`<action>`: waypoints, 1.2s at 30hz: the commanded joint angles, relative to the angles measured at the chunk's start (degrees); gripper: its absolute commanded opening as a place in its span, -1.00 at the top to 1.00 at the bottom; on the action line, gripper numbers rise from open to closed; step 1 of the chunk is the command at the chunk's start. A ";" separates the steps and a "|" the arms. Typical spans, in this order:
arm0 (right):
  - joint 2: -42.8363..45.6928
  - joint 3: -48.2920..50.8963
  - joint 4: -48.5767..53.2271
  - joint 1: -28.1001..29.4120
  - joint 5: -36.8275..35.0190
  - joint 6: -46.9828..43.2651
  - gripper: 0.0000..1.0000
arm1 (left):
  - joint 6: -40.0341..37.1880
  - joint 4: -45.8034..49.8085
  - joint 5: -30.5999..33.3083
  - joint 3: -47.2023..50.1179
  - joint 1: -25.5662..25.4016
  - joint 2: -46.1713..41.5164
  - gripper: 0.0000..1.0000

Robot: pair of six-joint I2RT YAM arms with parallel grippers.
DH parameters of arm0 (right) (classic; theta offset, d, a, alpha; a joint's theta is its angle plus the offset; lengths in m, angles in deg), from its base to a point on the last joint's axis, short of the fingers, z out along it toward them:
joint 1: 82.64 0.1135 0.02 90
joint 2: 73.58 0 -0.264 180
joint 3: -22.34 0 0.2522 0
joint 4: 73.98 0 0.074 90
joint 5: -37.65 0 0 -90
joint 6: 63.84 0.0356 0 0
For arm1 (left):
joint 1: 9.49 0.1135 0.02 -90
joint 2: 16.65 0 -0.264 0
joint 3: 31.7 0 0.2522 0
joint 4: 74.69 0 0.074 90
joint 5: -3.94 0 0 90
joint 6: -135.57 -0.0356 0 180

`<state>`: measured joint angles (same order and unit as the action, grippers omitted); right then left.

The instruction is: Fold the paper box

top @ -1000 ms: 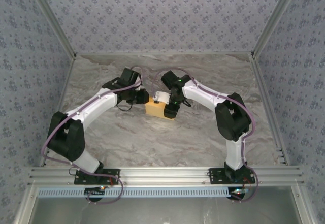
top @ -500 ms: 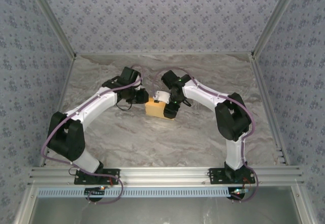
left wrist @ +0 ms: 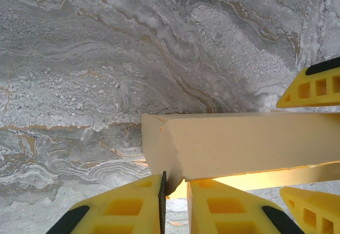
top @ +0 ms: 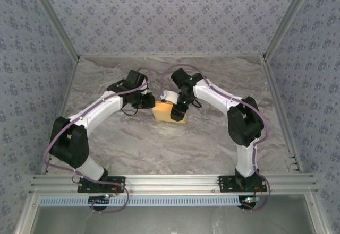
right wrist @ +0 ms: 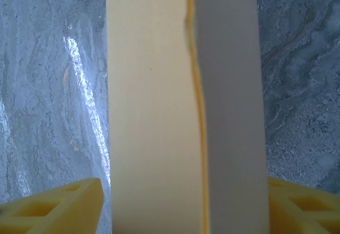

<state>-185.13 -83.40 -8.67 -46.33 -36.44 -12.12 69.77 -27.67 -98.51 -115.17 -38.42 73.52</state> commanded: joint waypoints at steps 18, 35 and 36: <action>2.12 1.42 -6.50 0.27 4.23 -3.56 -0.48 | -7.12 2.35 2.73 -2.29 -3.26 0.40 0.71; 3.39 0.78 -4.07 0.18 3.49 -9.01 -0.63 | -8.39 3.03 3.72 -3.98 -3.85 1.57 0.72; 3.14 0.43 -3.41 0.18 3.37 -9.28 -0.62 | -8.38 3.12 3.83 -4.01 -3.85 1.59 0.72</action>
<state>-182.79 -81.15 -14.02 -46.65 -33.14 -19.47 62.54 -24.67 -92.67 -116.94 -41.13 74.61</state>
